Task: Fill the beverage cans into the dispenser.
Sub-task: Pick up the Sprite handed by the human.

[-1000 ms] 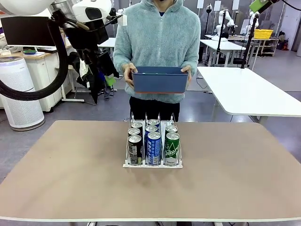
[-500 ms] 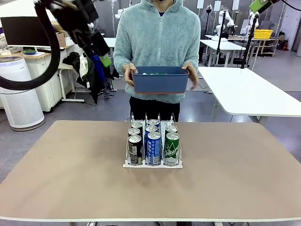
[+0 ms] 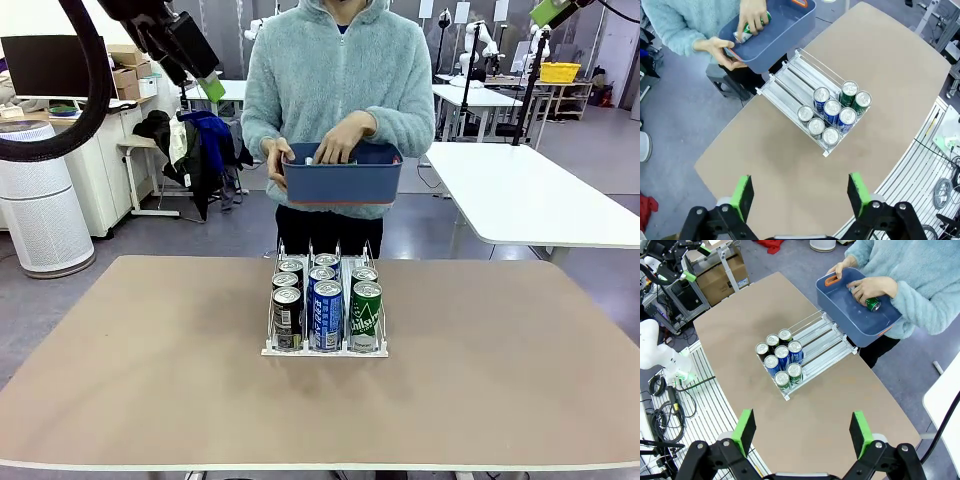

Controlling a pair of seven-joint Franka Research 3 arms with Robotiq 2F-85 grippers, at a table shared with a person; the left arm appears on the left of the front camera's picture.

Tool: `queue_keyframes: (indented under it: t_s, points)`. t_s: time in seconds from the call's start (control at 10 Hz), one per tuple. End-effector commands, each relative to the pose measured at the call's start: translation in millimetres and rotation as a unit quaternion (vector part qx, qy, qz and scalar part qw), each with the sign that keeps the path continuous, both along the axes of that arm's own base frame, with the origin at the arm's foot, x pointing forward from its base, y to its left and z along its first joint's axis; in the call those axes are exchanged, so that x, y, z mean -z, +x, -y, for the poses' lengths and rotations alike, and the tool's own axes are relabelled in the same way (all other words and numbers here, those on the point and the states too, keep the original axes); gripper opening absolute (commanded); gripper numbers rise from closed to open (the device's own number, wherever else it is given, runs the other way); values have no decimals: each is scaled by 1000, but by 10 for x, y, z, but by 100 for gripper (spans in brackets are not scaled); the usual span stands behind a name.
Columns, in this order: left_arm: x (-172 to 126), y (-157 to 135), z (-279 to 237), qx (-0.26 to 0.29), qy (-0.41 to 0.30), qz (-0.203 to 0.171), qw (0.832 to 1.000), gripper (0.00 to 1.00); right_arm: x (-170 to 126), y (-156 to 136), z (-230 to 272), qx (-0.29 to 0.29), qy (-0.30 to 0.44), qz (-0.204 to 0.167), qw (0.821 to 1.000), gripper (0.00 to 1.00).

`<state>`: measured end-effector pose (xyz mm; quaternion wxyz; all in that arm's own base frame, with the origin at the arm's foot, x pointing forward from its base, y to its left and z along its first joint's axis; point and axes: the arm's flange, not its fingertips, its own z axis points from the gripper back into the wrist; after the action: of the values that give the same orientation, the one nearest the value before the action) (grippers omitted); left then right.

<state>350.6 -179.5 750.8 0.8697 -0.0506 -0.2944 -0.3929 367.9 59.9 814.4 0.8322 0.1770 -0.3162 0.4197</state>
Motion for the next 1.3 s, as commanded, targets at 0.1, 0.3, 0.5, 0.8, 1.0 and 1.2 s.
queue_keyframes:
  t_s: [0.1,0.3,0.5,0.8,1.0,1.2]
  points:
    - [-158,-50,76,18,29,20,999,100,-1,-17,-9,0,4,-4,1000,100]
    - [-295,-103,152,23,39,35,998,100,-1,-17,-9,0,4,-4,1000,100]
    - [-372,-143,193,30,43,40,998,100,-1,-17,-9,0,4,-4,1000,100]
    - [-365,-97,252,46,46,28,998,100,-1,-17,-9,0,4,-4,1000,100]
    - [-392,-183,254,23,29,46,998,100,-1,-17,-9,0,4,-4,1000,100]
    - [-392,-183,254,23,29,46,998,100,-1,-17,-9,0,4,-4,1000,100]
